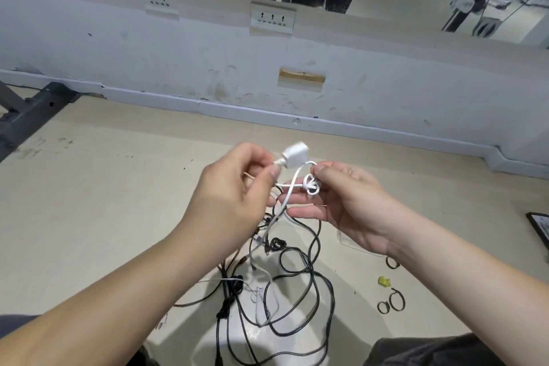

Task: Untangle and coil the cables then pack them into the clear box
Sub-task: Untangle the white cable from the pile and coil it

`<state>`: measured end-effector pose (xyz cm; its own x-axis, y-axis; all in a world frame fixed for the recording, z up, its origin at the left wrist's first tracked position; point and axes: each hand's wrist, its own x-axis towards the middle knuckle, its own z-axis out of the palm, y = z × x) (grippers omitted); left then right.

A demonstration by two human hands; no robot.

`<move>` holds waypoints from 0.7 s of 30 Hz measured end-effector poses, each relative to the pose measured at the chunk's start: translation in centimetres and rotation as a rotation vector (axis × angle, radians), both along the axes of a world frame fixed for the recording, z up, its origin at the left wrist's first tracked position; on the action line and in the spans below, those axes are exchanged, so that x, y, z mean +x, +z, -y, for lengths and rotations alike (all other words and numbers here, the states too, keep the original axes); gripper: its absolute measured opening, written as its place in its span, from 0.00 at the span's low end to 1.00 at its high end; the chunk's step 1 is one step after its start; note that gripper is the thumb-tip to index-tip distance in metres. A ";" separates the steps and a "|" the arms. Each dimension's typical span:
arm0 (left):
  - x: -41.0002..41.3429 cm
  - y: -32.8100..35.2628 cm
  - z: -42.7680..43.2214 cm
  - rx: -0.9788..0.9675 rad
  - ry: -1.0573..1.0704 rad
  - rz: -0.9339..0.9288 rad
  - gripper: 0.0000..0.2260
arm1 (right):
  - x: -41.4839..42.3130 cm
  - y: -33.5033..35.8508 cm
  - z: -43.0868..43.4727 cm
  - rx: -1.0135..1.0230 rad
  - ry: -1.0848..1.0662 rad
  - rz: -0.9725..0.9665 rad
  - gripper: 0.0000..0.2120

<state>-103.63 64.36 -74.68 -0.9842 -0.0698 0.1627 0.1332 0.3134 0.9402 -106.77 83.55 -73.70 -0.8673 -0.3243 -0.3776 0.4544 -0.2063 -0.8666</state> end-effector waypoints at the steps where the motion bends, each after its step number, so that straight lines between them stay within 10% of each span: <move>1: -0.3 0.0 -0.1 0.120 0.048 0.121 0.03 | 0.1 0.1 0.1 -0.027 0.006 0.004 0.08; 8: -0.1 0.5 -0.9 0.357 -0.188 0.628 0.22 | 0.0 0.4 0.1 -0.118 0.019 0.022 0.08; 15: 0.1 0.1 -0.5 0.130 -0.213 0.414 0.11 | -0.6 -0.4 -0.2 0.317 -0.069 -0.192 0.05; 21: -0.2 0.2 -0.2 0.041 -0.127 0.303 0.06 | 0.0 -0.4 -0.4 0.204 0.097 -0.147 0.03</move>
